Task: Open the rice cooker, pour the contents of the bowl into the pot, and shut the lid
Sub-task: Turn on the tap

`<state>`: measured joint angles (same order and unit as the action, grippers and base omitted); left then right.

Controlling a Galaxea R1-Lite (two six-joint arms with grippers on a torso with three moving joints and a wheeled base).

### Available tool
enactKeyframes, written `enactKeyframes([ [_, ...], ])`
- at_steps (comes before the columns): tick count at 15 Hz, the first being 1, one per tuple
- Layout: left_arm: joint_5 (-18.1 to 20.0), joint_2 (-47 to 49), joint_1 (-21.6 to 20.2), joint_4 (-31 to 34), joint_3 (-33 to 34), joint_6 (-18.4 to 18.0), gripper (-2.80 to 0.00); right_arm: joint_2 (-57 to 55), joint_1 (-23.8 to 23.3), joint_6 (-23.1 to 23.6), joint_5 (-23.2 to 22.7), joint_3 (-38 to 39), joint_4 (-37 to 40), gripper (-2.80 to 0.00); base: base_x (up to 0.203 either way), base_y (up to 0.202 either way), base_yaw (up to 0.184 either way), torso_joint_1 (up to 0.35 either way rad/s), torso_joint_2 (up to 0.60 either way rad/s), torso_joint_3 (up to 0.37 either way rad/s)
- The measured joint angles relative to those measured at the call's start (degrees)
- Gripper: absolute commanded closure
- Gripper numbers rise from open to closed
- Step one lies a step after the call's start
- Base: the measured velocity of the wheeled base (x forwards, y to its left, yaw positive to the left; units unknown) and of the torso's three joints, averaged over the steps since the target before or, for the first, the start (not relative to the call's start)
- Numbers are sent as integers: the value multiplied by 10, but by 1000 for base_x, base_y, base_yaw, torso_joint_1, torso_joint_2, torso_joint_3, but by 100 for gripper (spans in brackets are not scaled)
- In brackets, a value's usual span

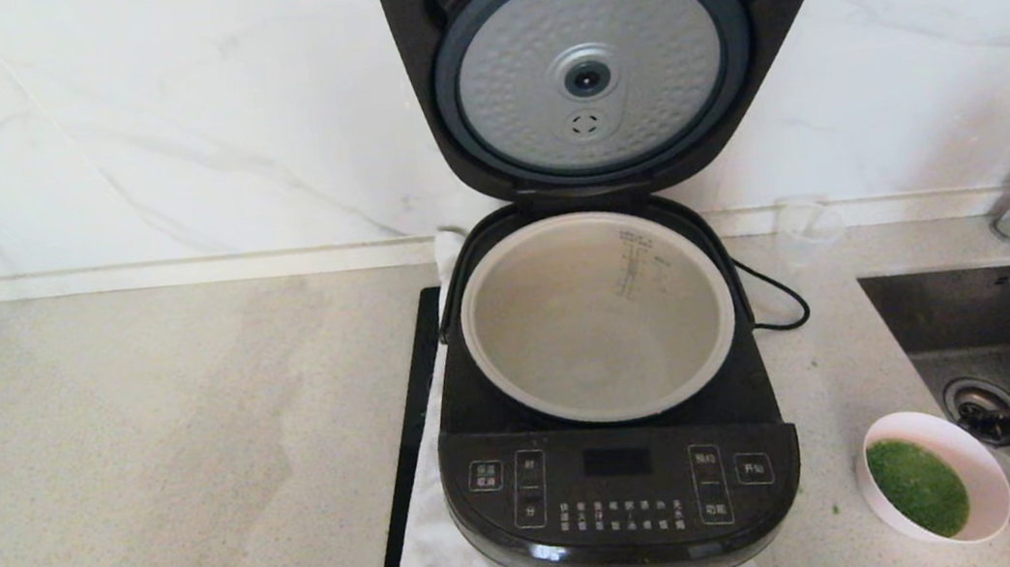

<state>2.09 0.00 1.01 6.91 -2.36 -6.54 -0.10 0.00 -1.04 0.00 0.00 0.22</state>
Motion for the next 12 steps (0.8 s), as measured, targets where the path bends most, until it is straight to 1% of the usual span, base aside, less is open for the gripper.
enactKeyframes([
  [1,1,0,0,-7,2,1,0,0,0,0,0,0,0,0,0,0,0,0,0,0],
  [3,-2,0,0,-23,5,24,0,0,0,0,0,0,0,0,0,0,0,0,0,0],
  [4,-6,0,0,-27,6,30,0,0,0,0,0,0,0,0,0,0,0,0,0,0],
  [6,-7,0,0,-26,8,34,0,0,0,0,3,-7,1,0,0,0,0,0,0,0],
  [7,-7,0,0,-26,8,34,0,0,0,0,5,-28,11,0,0,0,0,0,0,0],
  [8,-8,0,0,-26,8,34,0,-1,0,2,4,-66,18,0,0,0,0,0,0,0],
  [9,-8,0,0,-26,8,34,0,-3,0,8,1,-107,43,0,0,0,0,0,0,0],
  [11,-7,0,0,-26,8,34,0,-21,0,36,4,-200,91,0,0,0,0,0,0,0],
  [12,-8,0,0,-26,8,34,0,-45,-2,56,13,-230,102,0,0,0,0,0,0,0],
])
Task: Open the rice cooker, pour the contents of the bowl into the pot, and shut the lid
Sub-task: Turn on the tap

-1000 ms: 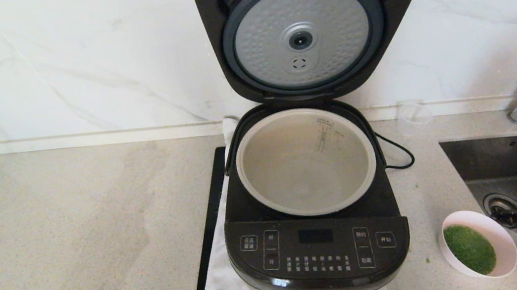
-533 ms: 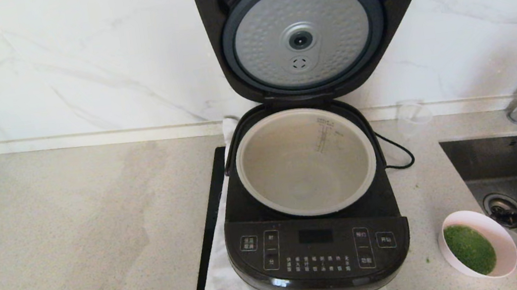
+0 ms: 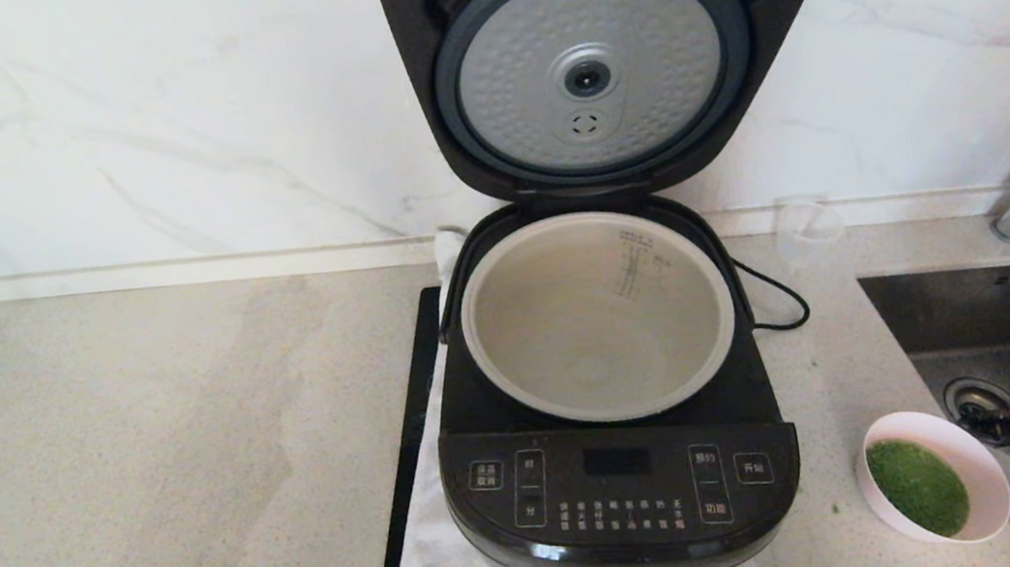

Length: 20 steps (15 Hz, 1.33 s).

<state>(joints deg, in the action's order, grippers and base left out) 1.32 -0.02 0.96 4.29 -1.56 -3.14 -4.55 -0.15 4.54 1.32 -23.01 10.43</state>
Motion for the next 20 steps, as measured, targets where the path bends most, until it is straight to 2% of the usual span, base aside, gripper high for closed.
enactKeyframes([
  [3,0,0,0,0,0,0,0,-116,-9,41,58,-42,-42,0,0,0,0,0,0,0],
  [5,0,0,0,0,0,0,0,-217,-13,44,107,-54,-87,0,0,0,0,0,0,0],
  [8,0,0,0,0,0,0,0,-393,-28,15,164,-75,-167,0,0,0,0,0,0,0],
  [11,0,0,0,0,0,0,0,-572,-86,-32,217,-131,-244,0,0,0,0,0,0,0],
  [16,0,0,0,0,0,0,0,-775,-211,-102,244,-222,-358,0,0,0,0,0,0,0],
  [20,0,0,0,0,0,0,0,-885,-266,-100,247,-264,-466,0,0,0,0,0,0,0],
])
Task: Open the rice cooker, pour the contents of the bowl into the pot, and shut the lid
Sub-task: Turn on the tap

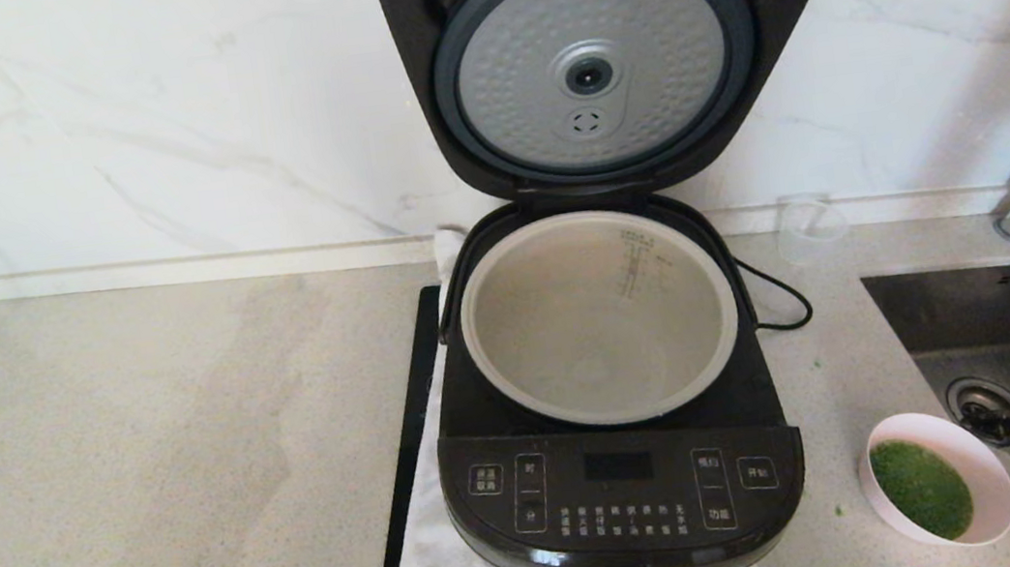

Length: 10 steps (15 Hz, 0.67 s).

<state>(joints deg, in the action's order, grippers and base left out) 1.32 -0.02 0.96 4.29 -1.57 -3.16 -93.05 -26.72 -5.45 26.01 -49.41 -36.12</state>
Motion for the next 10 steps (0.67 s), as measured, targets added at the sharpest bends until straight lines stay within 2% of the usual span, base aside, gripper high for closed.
enactKeyframes([
  [5,0,0,0,0,0,0,0,-92,-21,-2,4,-61,-8,0,0,0,0,0,0,0],
  [10,0,0,0,0,0,0,0,-171,-23,18,21,-112,-77,0,0,0,0,0,0,0],
])
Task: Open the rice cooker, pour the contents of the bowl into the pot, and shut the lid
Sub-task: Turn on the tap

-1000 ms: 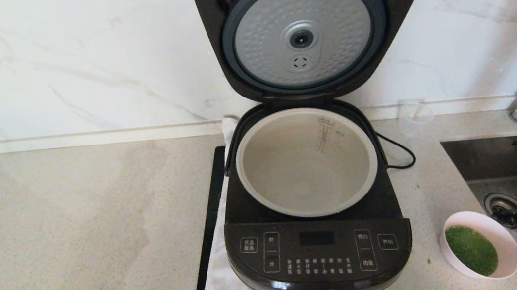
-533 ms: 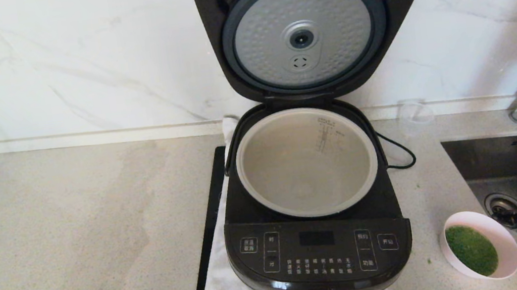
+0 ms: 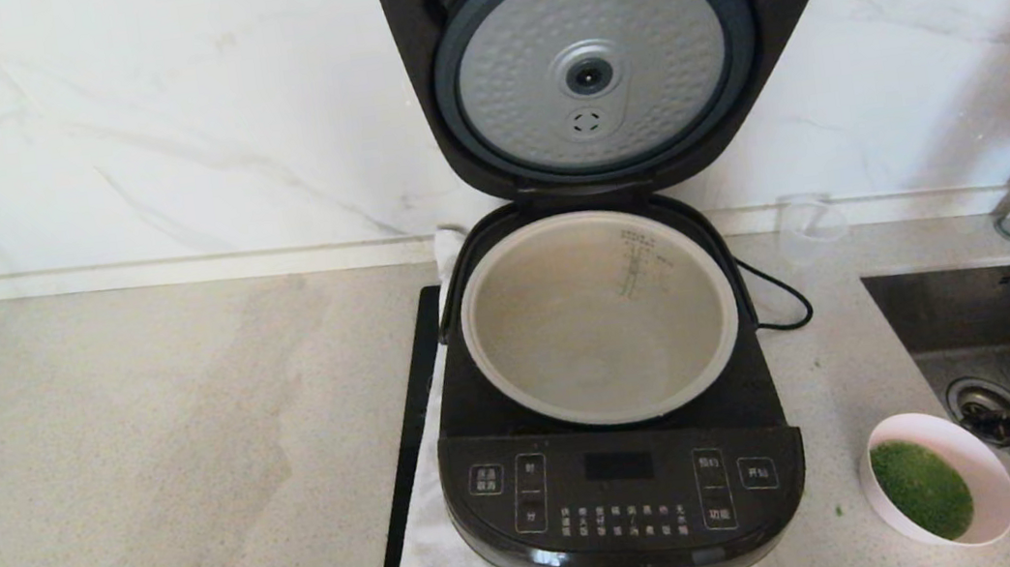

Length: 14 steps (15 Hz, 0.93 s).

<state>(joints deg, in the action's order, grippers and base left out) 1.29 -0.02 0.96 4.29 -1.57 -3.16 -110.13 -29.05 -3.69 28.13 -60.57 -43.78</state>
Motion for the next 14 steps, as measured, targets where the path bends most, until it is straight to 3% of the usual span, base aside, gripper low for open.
enactKeyframes([
  [7,0,0,0,0,0,0,0,-94,4,23,14,-88,-59,0,0,0,0,0,0,0],
  [14,0,0,0,0,0,0,0,-163,14,31,18,-179,-62,0,0,0,0,0,0,0],
])
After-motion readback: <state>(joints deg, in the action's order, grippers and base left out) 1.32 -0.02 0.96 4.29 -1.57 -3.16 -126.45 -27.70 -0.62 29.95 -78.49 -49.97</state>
